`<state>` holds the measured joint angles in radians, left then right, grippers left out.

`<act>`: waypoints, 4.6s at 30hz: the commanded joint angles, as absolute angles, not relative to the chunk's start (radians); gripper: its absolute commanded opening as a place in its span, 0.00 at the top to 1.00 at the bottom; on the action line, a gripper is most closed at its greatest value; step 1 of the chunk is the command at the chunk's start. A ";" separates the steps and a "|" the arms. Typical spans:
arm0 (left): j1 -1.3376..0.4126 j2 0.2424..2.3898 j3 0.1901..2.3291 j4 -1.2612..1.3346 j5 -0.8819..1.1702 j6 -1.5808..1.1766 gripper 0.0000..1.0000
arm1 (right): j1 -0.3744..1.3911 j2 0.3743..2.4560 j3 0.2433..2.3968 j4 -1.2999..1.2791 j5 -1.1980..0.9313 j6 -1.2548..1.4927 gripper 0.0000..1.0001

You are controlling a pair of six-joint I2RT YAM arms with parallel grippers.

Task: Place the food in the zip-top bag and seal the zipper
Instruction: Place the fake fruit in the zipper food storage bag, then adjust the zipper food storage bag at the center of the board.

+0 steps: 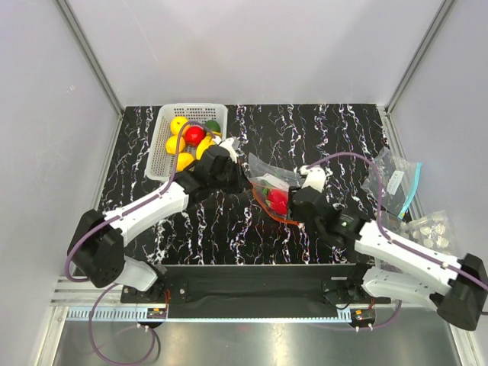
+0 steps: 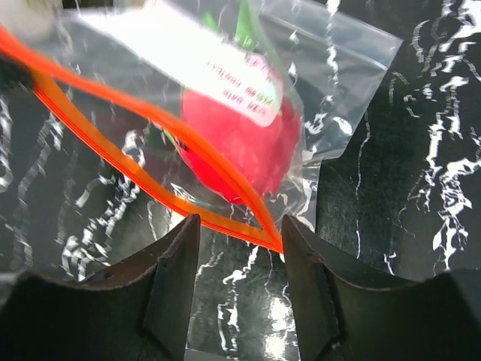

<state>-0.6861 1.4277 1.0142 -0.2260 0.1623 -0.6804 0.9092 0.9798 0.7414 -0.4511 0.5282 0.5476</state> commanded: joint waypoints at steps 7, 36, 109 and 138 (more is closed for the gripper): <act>-0.678 1.416 1.121 -0.252 0.224 -0.615 1.00 | 0.905 1.118 0.824 -0.331 0.462 0.356 0.46; -0.745 1.071 0.731 -0.146 0.033 -0.695 0.24 | 0.881 1.377 1.077 -0.434 0.477 0.385 1.00; -0.591 1.296 1.435 -0.589 0.437 -0.594 1.00 | 0.880 1.288 1.599 -0.915 0.327 0.428 1.00; -0.727 1.480 1.404 -0.531 0.453 -0.546 1.00 | 0.811 1.207 1.439 -0.977 0.483 0.460 1.00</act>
